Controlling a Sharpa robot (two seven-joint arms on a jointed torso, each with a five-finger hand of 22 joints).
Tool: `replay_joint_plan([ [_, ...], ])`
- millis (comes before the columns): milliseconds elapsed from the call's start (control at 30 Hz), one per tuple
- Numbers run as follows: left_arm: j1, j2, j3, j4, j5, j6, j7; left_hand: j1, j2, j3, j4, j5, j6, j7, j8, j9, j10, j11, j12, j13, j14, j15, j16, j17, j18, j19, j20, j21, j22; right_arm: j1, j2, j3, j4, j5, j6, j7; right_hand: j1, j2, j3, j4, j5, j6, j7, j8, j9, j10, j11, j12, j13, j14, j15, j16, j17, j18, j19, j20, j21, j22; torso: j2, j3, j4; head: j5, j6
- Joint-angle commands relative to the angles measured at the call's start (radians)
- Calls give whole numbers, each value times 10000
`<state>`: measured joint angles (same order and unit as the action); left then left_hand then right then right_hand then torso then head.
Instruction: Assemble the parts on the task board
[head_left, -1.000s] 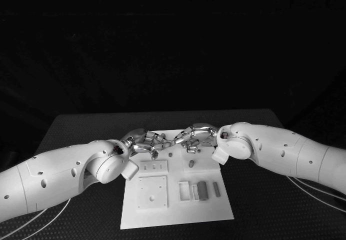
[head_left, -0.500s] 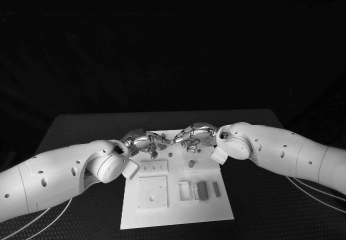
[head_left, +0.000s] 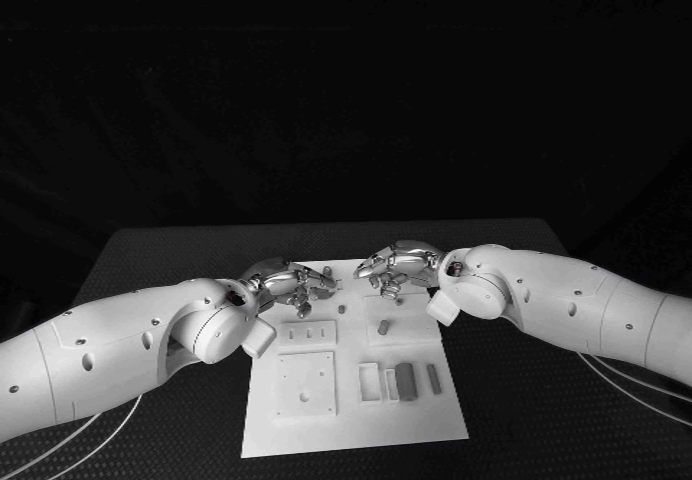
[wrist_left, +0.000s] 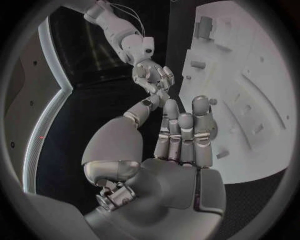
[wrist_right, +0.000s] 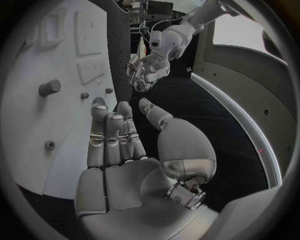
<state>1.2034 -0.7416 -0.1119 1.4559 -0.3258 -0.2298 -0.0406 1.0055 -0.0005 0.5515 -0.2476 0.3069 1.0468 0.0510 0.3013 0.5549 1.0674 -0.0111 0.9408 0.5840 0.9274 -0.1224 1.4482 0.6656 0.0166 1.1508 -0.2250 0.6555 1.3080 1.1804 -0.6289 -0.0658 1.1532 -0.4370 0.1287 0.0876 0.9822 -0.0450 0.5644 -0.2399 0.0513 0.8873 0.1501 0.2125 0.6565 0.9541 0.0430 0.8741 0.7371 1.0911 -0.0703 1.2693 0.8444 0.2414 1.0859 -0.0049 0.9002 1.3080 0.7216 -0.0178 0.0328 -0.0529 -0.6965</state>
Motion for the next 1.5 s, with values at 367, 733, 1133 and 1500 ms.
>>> replay_joint_plan([
  [367, 208, 38, -51, -363, -2753, 4, -3590, -3, 58, 528, -397, 73, 331, 216, 88, 1609, 324, -222, -9, 15, 120, -88, -9, 14, 306, 107, -15, 46, 180, 14, -374, 359, 165, -106, -1086, 454, 8, -84, -35, 4, 28, 55, 44, -42, -16, 35, 16, -54, -18, 1, 70, -36, -14, 204, -11, 19, -48, 106, -1, 19, -19, 83, -44],
  [733, 450, 267, -434, -405, -4372, 424, -4787, -355, -275, 411, -233, 589, 861, -76, 409, 1849, 888, -512, 280, 135, 707, -376, 269, 77, 411, 664, -199, 463, 229, 219, -547, 595, 255, -318, -1268, 475, 125, -71, -1, -120, 30, 57, 38, -46, -25, 32, 8, -58, -46, 19, 62, -32, -17, 204, 4, -3, -45, 109, -4, 2, -9, 158, -96],
  [1133, 607, 558, -662, -383, -5164, 328, -5106, -492, -411, 546, -267, 763, 1058, -195, 493, 2070, 1174, -642, 323, 152, 1044, -532, 293, 35, 418, 852, -348, 754, 217, 234, -526, 627, 265, -344, -1266, 453, 186, -21, -8, -275, 29, 68, 38, -52, -43, 41, 8, -56, -104, 34, 62, -39, -29, 204, 19, -9, -54, 110, 0, 5, -3, 200, -216],
  [1500, 669, 783, -733, -352, -5745, 366, -5391, -597, -550, 585, -218, 1293, 1289, -323, 572, 2276, 1492, -774, 423, 203, 1390, -673, 392, 41, 411, 1119, -452, 1027, 202, 236, -510, 628, 258, -351, -1255, 429, 218, 23, -10, -364, 29, 78, 37, -53, -53, 49, 8, -51, -135, 39, 61, -44, -35, 204, 24, -9, -61, 111, 0, 5, -13, 222, -254],
])
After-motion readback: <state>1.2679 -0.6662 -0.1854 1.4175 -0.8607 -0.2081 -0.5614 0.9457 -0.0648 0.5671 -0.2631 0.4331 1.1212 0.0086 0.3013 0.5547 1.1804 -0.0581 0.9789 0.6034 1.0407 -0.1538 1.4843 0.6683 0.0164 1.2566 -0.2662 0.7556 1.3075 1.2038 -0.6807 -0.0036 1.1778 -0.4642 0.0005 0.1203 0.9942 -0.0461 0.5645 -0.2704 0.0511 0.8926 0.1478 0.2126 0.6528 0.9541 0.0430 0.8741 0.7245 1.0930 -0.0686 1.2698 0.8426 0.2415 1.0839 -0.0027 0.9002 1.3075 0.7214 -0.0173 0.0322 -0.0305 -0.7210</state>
